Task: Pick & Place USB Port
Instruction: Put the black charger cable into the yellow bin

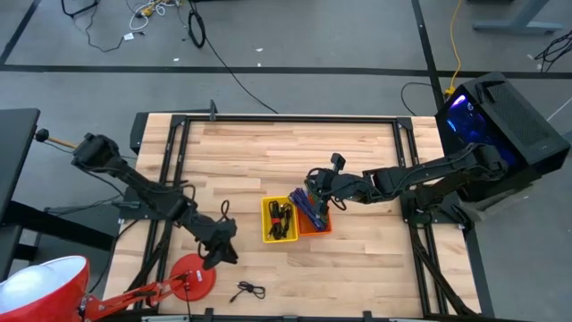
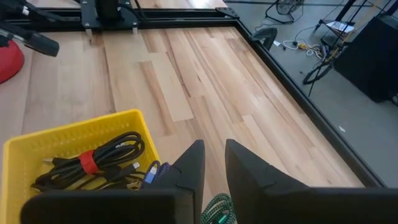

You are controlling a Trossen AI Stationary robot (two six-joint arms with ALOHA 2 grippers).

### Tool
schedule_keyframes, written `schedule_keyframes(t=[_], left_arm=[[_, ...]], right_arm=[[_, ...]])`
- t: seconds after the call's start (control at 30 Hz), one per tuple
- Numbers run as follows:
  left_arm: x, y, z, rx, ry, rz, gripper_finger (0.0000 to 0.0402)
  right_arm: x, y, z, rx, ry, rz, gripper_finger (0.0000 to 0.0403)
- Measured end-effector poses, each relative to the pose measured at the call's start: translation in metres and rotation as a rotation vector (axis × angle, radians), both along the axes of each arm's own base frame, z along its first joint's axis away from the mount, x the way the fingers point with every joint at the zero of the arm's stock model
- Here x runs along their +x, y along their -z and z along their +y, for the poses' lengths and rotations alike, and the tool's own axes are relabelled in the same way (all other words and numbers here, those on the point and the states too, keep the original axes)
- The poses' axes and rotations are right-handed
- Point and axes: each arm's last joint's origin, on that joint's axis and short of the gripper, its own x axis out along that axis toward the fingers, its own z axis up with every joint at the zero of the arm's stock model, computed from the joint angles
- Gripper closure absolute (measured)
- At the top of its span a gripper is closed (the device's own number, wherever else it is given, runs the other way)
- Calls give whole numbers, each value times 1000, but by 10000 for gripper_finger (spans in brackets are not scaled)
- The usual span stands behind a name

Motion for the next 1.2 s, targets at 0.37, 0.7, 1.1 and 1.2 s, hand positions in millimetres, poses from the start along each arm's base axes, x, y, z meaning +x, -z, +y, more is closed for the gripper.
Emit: schedule_keyframes(t=[0.37,0.7,1.1,1.2], left_arm=[[15,-4,-35,-11,-35,40,312],[46,-8,-65,95,71,147,312],[58,-5,-75,144,148,193,261],[57,-5,-75,156,151,191,241]], right_arm=[[0,1,1,28,-43,11,337],[0,1,3,56,-84,18,337],[-2,11,3,84,-86,37,337],[-2,11,3,86,-87,28,337]])
